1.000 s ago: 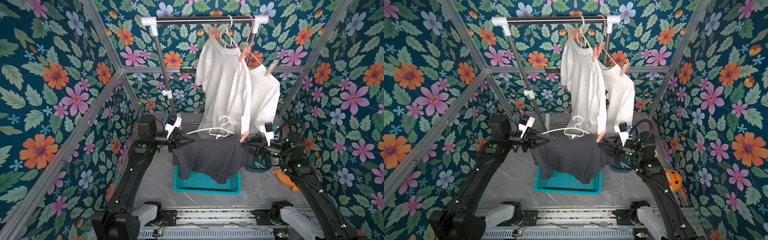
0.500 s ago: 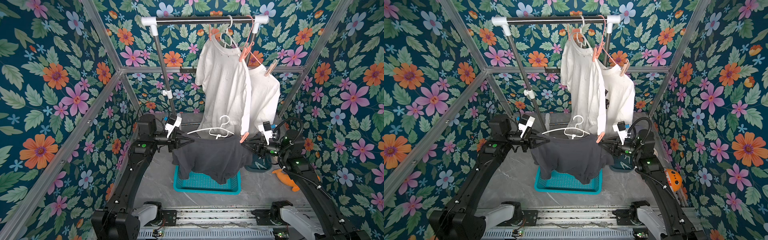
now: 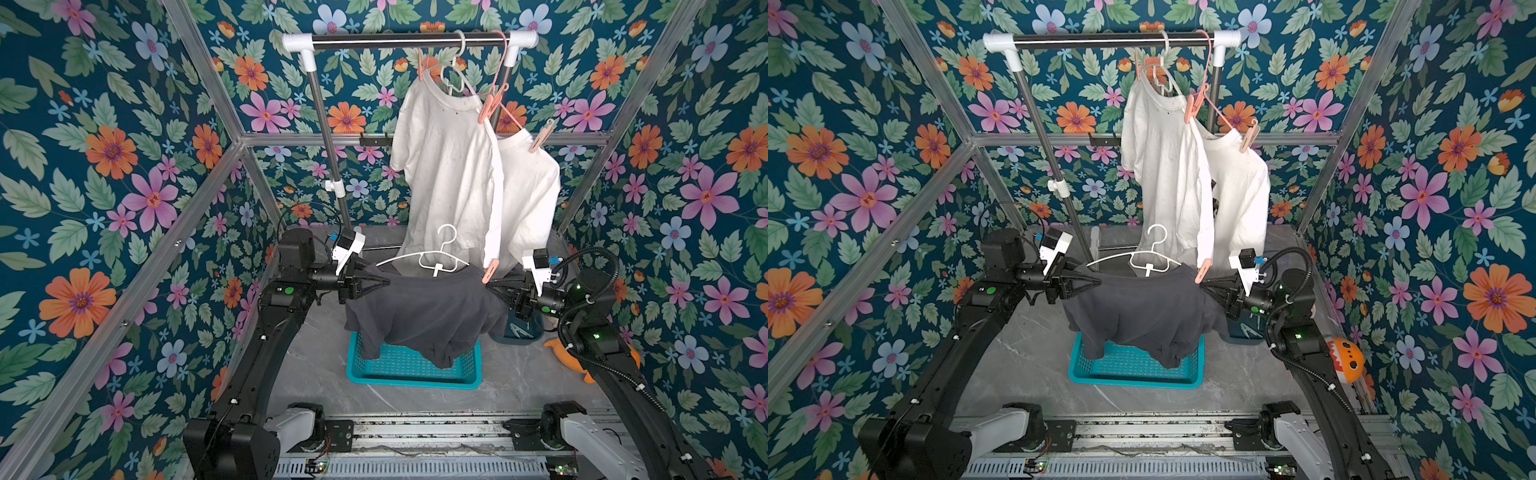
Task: Use clothespins to secure the t-shirt on both sides of the hanger
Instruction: Adjust the hanger.
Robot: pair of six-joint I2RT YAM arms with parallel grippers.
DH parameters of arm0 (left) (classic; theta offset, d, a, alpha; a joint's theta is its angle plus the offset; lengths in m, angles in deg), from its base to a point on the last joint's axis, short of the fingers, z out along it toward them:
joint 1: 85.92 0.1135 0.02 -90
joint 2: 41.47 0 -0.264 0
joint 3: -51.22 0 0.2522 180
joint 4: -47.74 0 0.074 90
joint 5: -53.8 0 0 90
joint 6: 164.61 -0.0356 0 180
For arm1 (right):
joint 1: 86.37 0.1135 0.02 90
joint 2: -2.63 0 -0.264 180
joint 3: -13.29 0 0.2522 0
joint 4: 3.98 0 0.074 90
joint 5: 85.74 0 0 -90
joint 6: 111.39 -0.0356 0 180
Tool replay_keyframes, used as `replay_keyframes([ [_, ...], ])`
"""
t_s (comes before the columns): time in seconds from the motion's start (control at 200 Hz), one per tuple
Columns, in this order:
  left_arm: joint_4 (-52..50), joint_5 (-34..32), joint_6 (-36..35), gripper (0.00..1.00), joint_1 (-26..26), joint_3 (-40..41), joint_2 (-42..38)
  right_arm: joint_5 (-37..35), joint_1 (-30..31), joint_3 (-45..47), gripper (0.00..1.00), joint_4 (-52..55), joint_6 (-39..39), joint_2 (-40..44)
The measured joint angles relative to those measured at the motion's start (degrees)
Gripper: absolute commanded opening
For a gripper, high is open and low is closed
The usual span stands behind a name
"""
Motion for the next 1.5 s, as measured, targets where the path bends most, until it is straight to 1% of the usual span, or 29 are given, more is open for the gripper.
replay_keyframes([
  [0.03, 0.07, -0.02, 0.0, 0.43, 0.0, -0.04, -0.02, -0.35, 0.04, 0.31, 0.0, -0.04, 0.24, 0.09],
  [0.075, 0.24, -0.11, 0.0, 0.47, 0.0, -0.04, -0.09, -0.79, 0.13, 1.01, 0.0, -0.28, 0.83, 0.28],
  [0.325, 0.61, -0.52, 0.11, 0.51, 0.09, -0.02, -0.09, -3.56, 0.24, 3.5, 0.0, -3.41, 2.49, 2.19],
  [0.365, 0.79, -0.68, 0.28, 0.55, 0.24, 0.02, -0.09, -4.24, 0.22, 4.07, 0.0, -4.13, 2.51, 2.75],
  [0.39, 0.85, -0.87, 0.33, 0.64, 0.37, 0.04, -0.09, -4.85, 0.22, 4.35, 0.0, -4.33, 2.58, 3.08],
  [0.42, 1.11, -0.98, 0.7, 0.66, 0.55, 0.13, -0.07, -5.33, 0.22, 4.61, 0.0, -4.59, 2.86, 3.48],
  [0.485, 1.77, -1.09, 1.79, 0.68, 1.09, 0.24, 0.28, -6.29, 0.22, 4.92, 0.0, -4.87, 3.72, 4.17],
  [0.58, 2.12, -1.31, 2.82, 0.69, 1.49, 0.2, 0.76, -7.26, 0.22, 5.35, 0.0, -5.22, 4.48, 5.2],
  [0.605, 2.19, -1.29, 2.84, 0.67, 1.53, 0.13, 0.79, -7.41, 0.22, 5.57, 0.0, -5.31, 4.55, 5.44],
  [0.68, 2.6, -1.25, 3.17, 0.57, 1.88, -0.28, 0.96, -7.91, 0.22, 5.97, 0.0, -5.55, 5.14, 5.84],
  [0.785, 3.37, -0.68, 3.28, 0.49, 2.86, -0.48, 1.33, -8.22, 0.24, 6.38, 0.0, -5.66, 5.49, 6.08],
  [0.88, 3.39, -0.2, 3.91, 0.44, 3.91, -0.46, 1.68, -8.22, 0.24, 6.62, 0.0, -5.77, 5.51, 6.23],
  [1.1, 3.32, 1.18, 3.87, 0.4, 4.55, -1.2, 2.93, -8.22, 0.24, 6.75, 0.0, -6.01, 5.9, 6.32],
  [1.175, 3.19, 1.4, 3.69, 0.32, 4.52, -1.42, 2.95, -8.22, 0.24, 6.82, 0.0, -6.29, 5.9, 6.27],
  [1.205, 3.06, 1.57, 3.56, 0.31, 4.52, -1.57, 3.06, -8.22, 0.24, 6.82, 0.0, -6.4, 5.92, 6.23],
  [1.3, 1.64, 1.66, 2.01, 0.28, 4.5, -2.73, 3.87, -8.39, 0.24, 6.82, 0.0, -6.49, 5.95, 6.1],
  [1.38, -1.03, 1.88, -0.42, 0.22, 4.48, -4.13, 4.72, -8.39, 0.22, 6.82, 0.0, -6.78, 5.95, 5.9],
  [1.5, -5.55, 1.9, -4.07, 0.16, 4.44, -5.75, 5.92, -8.39, 0.24, 6.82, 0.0, -6.84, 6.16, 5.46],
])
